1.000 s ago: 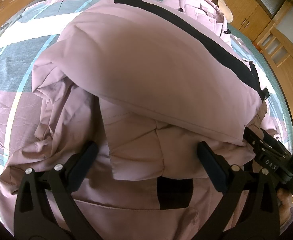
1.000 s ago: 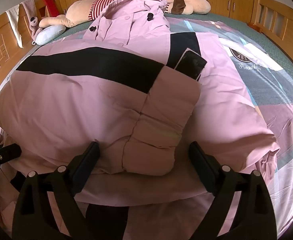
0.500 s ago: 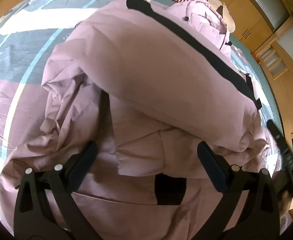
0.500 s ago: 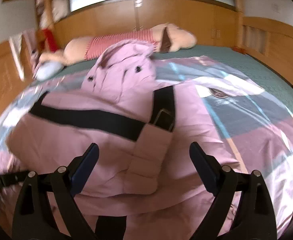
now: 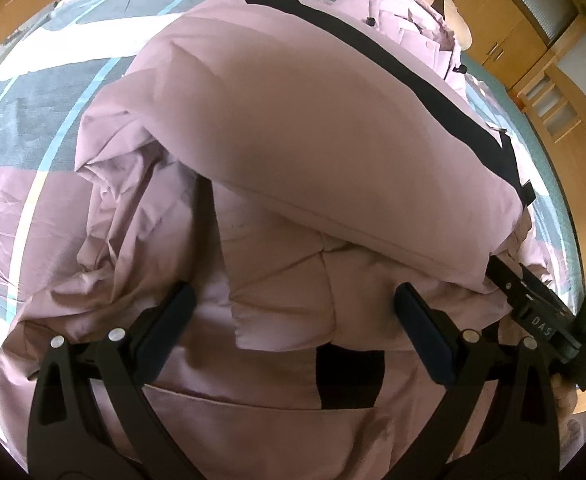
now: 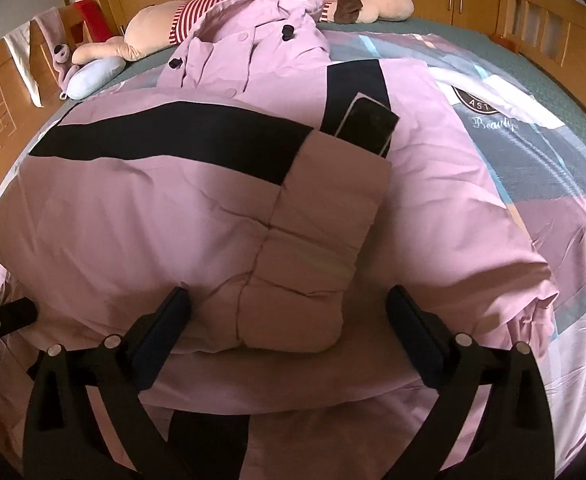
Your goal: Fold large clothes
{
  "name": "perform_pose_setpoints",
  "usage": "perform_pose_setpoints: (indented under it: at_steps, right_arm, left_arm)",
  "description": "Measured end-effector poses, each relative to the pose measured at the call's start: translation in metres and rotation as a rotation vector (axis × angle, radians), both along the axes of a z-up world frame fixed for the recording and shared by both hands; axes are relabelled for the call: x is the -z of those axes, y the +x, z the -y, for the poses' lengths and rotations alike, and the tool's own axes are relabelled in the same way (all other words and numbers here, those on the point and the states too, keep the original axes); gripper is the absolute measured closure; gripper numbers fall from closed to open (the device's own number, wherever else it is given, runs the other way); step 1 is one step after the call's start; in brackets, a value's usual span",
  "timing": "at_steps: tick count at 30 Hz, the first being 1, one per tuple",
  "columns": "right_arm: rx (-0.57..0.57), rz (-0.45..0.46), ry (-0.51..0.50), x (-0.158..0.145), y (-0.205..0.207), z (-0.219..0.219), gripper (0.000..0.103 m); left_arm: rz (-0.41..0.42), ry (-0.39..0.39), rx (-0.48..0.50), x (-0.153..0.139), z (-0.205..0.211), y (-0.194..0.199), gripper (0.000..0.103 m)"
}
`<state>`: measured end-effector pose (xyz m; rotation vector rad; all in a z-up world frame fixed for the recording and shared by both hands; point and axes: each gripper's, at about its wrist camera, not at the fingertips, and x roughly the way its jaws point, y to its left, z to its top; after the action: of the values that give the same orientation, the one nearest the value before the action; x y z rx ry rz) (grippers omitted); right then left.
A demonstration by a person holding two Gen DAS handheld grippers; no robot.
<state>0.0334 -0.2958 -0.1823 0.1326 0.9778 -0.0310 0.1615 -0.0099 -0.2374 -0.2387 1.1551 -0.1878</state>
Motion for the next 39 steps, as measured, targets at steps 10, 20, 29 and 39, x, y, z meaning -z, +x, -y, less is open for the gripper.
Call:
perform_pose_setpoints:
  at_steps: [10,20,29,39]
  right_arm:
    - [-0.003,0.004,-0.011,0.000,-0.004,-0.002,0.002]
    - [-0.002,0.006,-0.013,0.000,-0.005,-0.003,0.001]
    - [-0.002,0.007,-0.016,0.001,-0.005,-0.004,0.001]
    - [-0.003,0.009,-0.022,0.001,-0.006,-0.006,0.001]
  left_arm:
    - [0.000,0.006,-0.001,0.001,0.004,0.001,0.002]
    - [0.000,0.003,-0.002,0.001,0.003,0.001,0.002]
    - [0.098,0.074,-0.041,-0.029,0.001,-0.011,0.002]
    - [-0.018,0.077,-0.080,-0.003,-0.017,0.000,0.002]
